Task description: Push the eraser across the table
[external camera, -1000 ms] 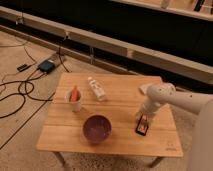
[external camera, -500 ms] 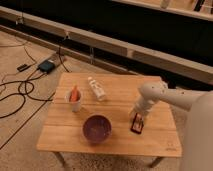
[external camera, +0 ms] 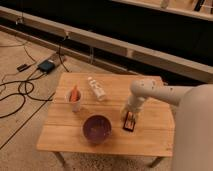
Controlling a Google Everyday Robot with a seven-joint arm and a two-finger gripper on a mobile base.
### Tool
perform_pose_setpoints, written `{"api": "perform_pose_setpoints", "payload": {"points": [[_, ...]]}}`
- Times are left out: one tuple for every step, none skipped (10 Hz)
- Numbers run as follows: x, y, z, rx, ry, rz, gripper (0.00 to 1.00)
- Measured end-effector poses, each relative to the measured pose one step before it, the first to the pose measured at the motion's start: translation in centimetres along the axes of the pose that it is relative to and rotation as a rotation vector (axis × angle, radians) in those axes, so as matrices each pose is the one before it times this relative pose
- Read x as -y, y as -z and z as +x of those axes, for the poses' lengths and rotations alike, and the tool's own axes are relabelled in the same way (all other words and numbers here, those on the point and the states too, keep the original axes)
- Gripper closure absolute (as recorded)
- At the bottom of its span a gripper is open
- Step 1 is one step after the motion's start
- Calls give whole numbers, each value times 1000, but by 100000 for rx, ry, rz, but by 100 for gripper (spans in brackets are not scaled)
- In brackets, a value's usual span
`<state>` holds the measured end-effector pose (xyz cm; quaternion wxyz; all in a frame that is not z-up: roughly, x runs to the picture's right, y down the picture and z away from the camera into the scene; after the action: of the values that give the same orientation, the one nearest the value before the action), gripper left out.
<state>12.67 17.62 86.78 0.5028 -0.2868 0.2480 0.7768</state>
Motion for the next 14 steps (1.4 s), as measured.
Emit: {"api": "perform_pose_setpoints", "payload": {"points": [[-585,-135,120,-353,882,-170,35],[-906,-241,247,-711,1443,-203,35],[-934,-261,226,-632,1450,-305,35],[-794,-216,226,-580,1359,-122,35],[-765,-213,217,-565,1300,-110,35],[-1042,-245,279,-701,1733,-224,35],[-905,-221,219,-523,1513,-175,35],[-904,-162,199,-454,1511,-152,35],[-1195,-255,268,-582,2141,-104,35],[-1269,-135,182,-303,2174,-278,35],[-1214,-66,67,-27,2085,-293,35],[-1120,-89,71,-106,1931,-262,35],[-1860,-63,52,-114,3157,-502,35],[-845,-83,76,-337,1450,-112,35]]}}
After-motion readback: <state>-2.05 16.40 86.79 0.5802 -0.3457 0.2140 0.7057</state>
